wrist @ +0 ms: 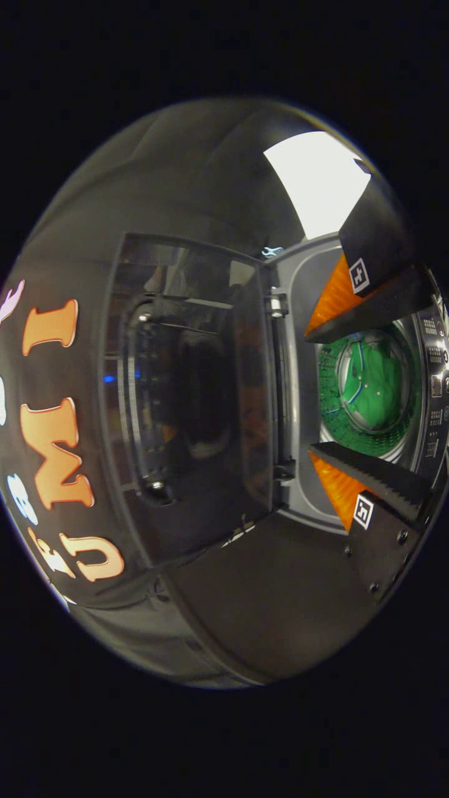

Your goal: Put the clothes into the washing machine and then close the washing machine lid.

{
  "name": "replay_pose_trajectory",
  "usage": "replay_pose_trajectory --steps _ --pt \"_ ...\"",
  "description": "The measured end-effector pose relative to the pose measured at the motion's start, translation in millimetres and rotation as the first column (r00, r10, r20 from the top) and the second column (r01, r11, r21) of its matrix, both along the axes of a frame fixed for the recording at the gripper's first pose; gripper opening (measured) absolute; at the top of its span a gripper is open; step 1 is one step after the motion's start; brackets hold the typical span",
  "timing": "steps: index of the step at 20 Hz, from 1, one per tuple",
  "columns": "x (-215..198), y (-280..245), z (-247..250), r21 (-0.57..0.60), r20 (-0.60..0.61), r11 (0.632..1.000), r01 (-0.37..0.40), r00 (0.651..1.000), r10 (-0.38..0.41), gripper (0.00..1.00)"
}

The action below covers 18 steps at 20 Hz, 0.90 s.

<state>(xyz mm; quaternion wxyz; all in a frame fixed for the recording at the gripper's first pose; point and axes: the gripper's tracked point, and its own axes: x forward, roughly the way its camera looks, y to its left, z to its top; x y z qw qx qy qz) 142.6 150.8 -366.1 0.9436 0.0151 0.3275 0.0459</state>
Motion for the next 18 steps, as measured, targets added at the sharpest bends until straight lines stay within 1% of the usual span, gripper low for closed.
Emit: replay_pose_trajectory --steps 4,9,12,16,18 --pt "6 6 64 0.032 0.119 0.999 -0.012 0.993 0.008 1.0" --pt "4 20 155 0.079 0.262 0.996 -0.044 0.965 0.022 1.0" --pt "-1 23 181 0.109 0.3 0.992 -0.063 0.954 0.027 1.0" --pt "-4 20 221 0.103 0.369 0.992 -0.074 0.929 0.031 1.0" --pt "-8 26 239 0.12 0.39 0.989 -0.089 0.92 0.035 0.98"
